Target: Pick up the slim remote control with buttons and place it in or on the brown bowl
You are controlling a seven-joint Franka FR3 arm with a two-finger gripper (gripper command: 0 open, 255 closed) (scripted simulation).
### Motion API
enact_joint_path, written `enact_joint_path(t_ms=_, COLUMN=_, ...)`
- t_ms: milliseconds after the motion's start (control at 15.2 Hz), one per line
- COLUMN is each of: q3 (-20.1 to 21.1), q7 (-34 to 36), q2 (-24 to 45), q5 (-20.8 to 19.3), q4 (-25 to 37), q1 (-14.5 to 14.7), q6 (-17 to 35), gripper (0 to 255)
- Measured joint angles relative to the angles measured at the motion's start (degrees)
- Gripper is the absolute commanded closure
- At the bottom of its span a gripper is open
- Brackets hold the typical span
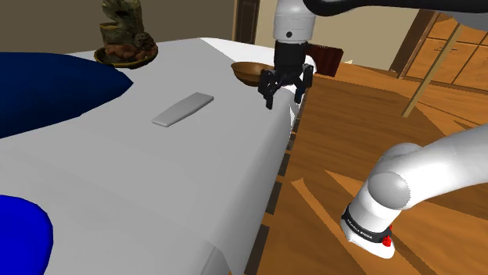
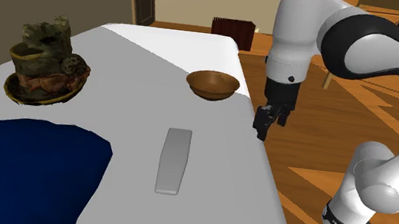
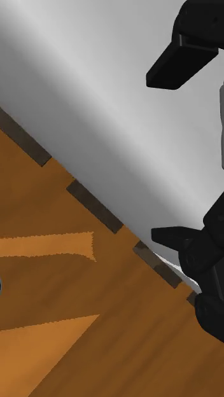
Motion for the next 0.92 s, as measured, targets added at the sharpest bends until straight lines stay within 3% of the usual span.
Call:
enact_joint_path(t_ms=462, q3=10.3, q7=21.8, q2=10.4, q5=3.2, q4=9.1, q1=-3.9, q6=3.9, gripper=0)
enact_joint_path(t_ms=924, q3=20.3, q7=45.1, q2=25.5, q5=-1.2, q4=23.1, q1=-7.7, q6=6.3, gripper=0)
